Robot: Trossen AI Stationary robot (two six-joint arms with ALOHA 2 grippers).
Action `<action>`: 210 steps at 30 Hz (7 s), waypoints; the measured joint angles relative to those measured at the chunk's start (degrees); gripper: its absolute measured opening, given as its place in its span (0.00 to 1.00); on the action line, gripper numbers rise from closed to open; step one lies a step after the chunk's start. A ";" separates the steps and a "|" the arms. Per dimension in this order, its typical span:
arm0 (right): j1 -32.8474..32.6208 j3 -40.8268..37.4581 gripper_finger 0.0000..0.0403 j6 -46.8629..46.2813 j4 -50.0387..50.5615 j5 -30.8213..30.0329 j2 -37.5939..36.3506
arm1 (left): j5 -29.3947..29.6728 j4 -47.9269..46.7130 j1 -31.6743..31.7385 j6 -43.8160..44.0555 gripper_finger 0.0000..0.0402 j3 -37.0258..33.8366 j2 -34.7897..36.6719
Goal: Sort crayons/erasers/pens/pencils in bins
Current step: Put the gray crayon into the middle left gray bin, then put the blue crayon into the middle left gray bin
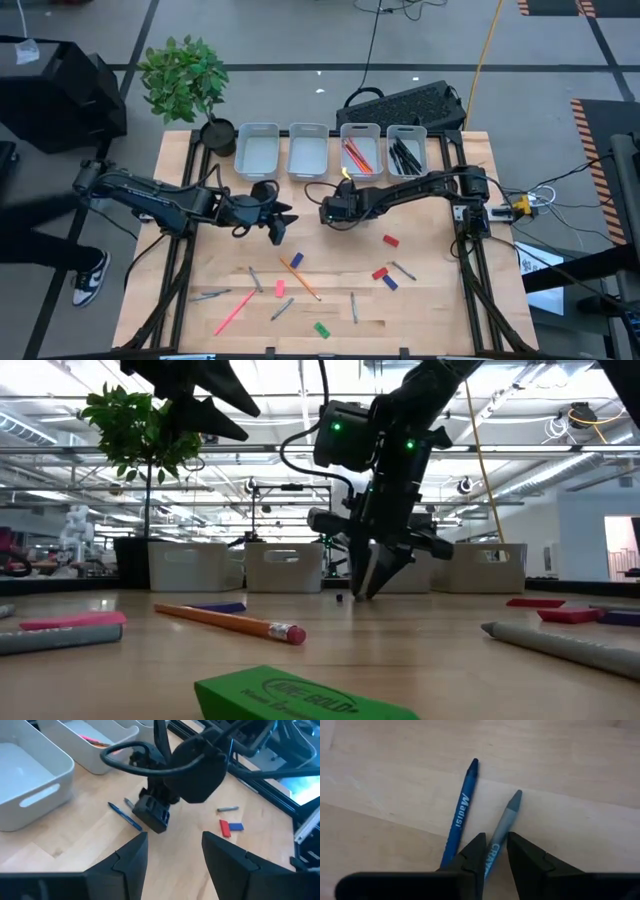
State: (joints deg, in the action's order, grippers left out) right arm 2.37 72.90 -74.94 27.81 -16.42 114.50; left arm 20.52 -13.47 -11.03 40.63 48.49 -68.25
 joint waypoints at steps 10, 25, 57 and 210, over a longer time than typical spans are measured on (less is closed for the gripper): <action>0.00 -0.38 0.03 -0.92 1.24 -0.20 0.20 | -1.08 -0.02 0.00 0.03 0.48 0.00 0.00; -0.54 -0.74 0.04 8.09 8.39 -5.00 -13.84 | -1.17 -0.01 1.67 -2.62 0.48 0.00 0.00; 18.17 37.34 0.04 44.70 -3.63 6.10 9.99 | -2.00 -0.36 8.83 -11.38 0.48 0.04 18.49; -4.72 -20.42 0.36 45.81 -13.63 -1.25 -67.84 | 9.77 -34.31 13.00 19.67 0.06 49.11 -42.48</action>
State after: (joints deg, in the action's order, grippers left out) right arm -2.35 52.49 -29.12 14.19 -17.67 46.65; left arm 30.29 -47.78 1.98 60.30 97.60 -110.73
